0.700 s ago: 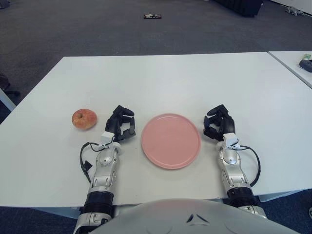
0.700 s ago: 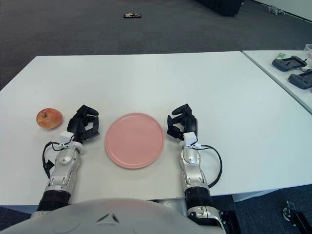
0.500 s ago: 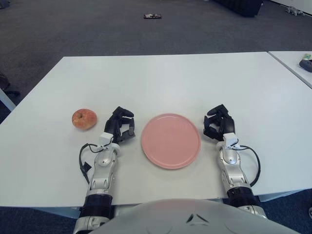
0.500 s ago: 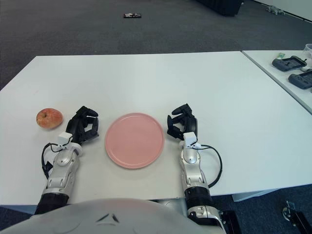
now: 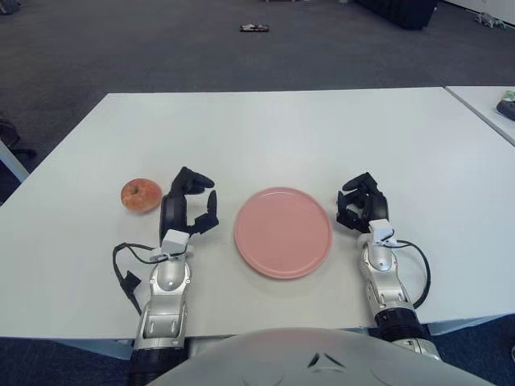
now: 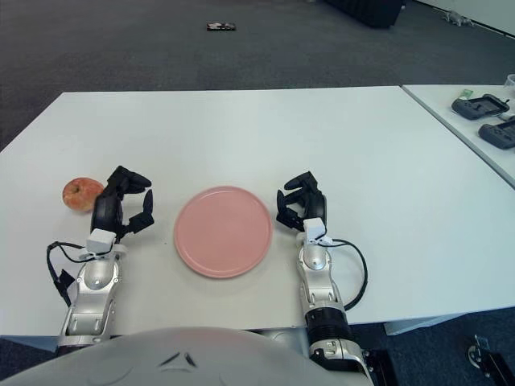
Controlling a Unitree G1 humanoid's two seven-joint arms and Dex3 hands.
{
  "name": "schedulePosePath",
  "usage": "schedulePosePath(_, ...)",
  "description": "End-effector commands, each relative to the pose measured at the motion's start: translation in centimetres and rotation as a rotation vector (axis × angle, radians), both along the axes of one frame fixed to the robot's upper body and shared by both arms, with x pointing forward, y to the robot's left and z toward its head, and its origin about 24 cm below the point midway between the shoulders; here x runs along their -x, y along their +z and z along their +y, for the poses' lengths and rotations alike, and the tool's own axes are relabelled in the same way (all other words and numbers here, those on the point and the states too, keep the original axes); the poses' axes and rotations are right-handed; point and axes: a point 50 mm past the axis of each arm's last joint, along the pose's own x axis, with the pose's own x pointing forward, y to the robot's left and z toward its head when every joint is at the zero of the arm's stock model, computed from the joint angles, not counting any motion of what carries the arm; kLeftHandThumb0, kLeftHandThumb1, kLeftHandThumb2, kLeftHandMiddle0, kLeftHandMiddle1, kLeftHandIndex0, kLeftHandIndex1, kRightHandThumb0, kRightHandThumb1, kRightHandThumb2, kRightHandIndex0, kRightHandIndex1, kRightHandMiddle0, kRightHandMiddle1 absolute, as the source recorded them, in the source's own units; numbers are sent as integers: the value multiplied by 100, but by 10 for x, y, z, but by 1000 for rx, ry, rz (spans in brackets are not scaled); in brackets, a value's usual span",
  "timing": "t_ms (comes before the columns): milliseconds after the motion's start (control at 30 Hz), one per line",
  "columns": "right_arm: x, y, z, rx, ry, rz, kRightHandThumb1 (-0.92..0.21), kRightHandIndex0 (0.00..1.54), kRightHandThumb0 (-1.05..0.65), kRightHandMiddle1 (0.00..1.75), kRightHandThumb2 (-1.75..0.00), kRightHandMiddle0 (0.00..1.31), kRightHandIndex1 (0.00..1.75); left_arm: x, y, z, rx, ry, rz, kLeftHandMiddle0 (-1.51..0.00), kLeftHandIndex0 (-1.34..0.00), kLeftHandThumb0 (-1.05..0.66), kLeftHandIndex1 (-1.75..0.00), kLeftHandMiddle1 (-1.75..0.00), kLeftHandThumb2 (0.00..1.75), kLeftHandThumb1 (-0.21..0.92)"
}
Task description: Put the apple into the plate.
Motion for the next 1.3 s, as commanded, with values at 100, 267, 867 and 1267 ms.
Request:
schedulePosePath(100,-4,1,0,-2,2,1,-51,62,-42,175,-109,46,146,0,8,9,-277,172,-84,-88,-40,-40,-175,-175,97,60)
schedulePosePath(267,-4,1,1,1,5,8,-51,60,-42,175,-109,46,147,-1,11,12,-375,233,-95,-45,-32,-38,-175,-175,82,71)
schedulePosePath(867,-3,0,1,-9,-14,5,-53,59,-41,175,-106,44,147,-21,7,50,-602,470,111,0,0,-83,-8,-5,93,38)
schedulePosePath(1267,-3,-1,1,-13,-18,0,-52,60,-42,175,-107,45,146,-30,-1,63,-639,407,299,0,0,-98,0,0,78,38)
